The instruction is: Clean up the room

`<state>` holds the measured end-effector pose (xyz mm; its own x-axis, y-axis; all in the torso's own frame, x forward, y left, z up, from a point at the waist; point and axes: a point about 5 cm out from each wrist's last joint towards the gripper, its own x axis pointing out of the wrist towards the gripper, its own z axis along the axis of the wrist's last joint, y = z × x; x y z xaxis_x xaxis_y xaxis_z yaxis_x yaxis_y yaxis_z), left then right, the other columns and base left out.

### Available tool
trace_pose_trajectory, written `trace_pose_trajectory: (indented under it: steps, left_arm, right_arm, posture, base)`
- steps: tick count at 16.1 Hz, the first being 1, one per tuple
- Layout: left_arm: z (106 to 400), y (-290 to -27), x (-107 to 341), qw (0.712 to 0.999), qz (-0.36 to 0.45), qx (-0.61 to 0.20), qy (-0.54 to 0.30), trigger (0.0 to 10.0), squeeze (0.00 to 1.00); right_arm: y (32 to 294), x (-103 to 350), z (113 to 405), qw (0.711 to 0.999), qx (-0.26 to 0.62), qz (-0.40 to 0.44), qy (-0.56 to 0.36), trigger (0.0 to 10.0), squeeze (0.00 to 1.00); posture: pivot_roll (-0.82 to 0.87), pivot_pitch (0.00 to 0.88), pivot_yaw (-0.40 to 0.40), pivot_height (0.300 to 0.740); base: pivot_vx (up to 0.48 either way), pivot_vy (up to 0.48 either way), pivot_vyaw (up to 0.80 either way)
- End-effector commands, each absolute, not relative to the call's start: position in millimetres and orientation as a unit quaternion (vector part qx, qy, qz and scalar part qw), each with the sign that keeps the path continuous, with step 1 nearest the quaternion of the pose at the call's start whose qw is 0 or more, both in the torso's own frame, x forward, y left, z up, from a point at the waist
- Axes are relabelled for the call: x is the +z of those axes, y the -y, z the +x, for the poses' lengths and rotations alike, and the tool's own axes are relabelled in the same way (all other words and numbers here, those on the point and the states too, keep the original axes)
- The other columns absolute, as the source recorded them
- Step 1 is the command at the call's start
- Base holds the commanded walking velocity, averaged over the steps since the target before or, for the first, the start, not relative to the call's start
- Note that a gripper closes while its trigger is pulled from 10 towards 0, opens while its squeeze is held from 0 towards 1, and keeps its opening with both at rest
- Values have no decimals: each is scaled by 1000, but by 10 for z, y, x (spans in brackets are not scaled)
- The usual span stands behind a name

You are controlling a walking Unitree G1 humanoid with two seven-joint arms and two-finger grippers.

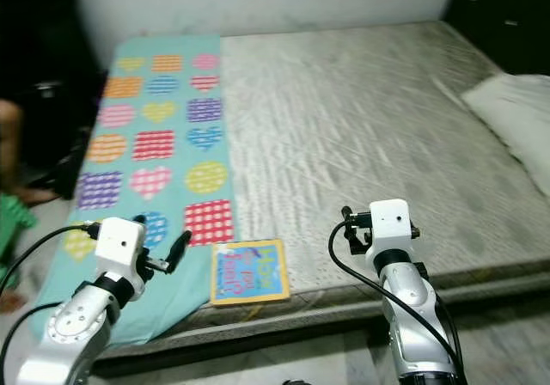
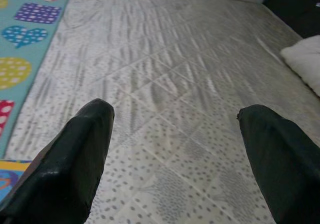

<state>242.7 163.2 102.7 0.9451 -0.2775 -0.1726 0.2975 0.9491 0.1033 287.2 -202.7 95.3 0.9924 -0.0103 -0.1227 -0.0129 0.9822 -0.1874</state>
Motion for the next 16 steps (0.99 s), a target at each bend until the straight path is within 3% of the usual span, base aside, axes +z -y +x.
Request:
trace_pose_trajectory:
  steps: [1,5,8,10,16]
  left_arm:
    - [2461,-1667,1024,983,62,-149,-82,10000,0]
    - [2499,-1583,1025,994,28,-88,-57,10000,0]
    - [2398,-1778,974,998,6,-15,-61,10000,0]
    - [2370,-1769,985,998,6,-24,-60,10000,0]
    - [2502,-1731,1059,998,4,-43,-44,10000,0]
  right_arm:
    - [2004,975,2880,994,7,-95,-60,10000,0]
    - [1943,943,2810,994,9,-88,-61,10000,0]
    - [1989,939,2791,995,-4,-84,-62,10000,0]
    - [1991,921,2799,995,-9,-81,-66,10000,0]
    - [1979,948,2805,994,-12,-88,-63,10000,0]
  posture:
    - [-118,93,3,740]
    - [-138,98,22,740]
    - [-138,104,22,740]
    - [-117,110,21,740]
    - [-136,124,29,740]
  base:
    - [0,0,-800]
    - [0,0,-200]
    - [0,0,0]
    - [0,0,0]
    - [0,0,-786]
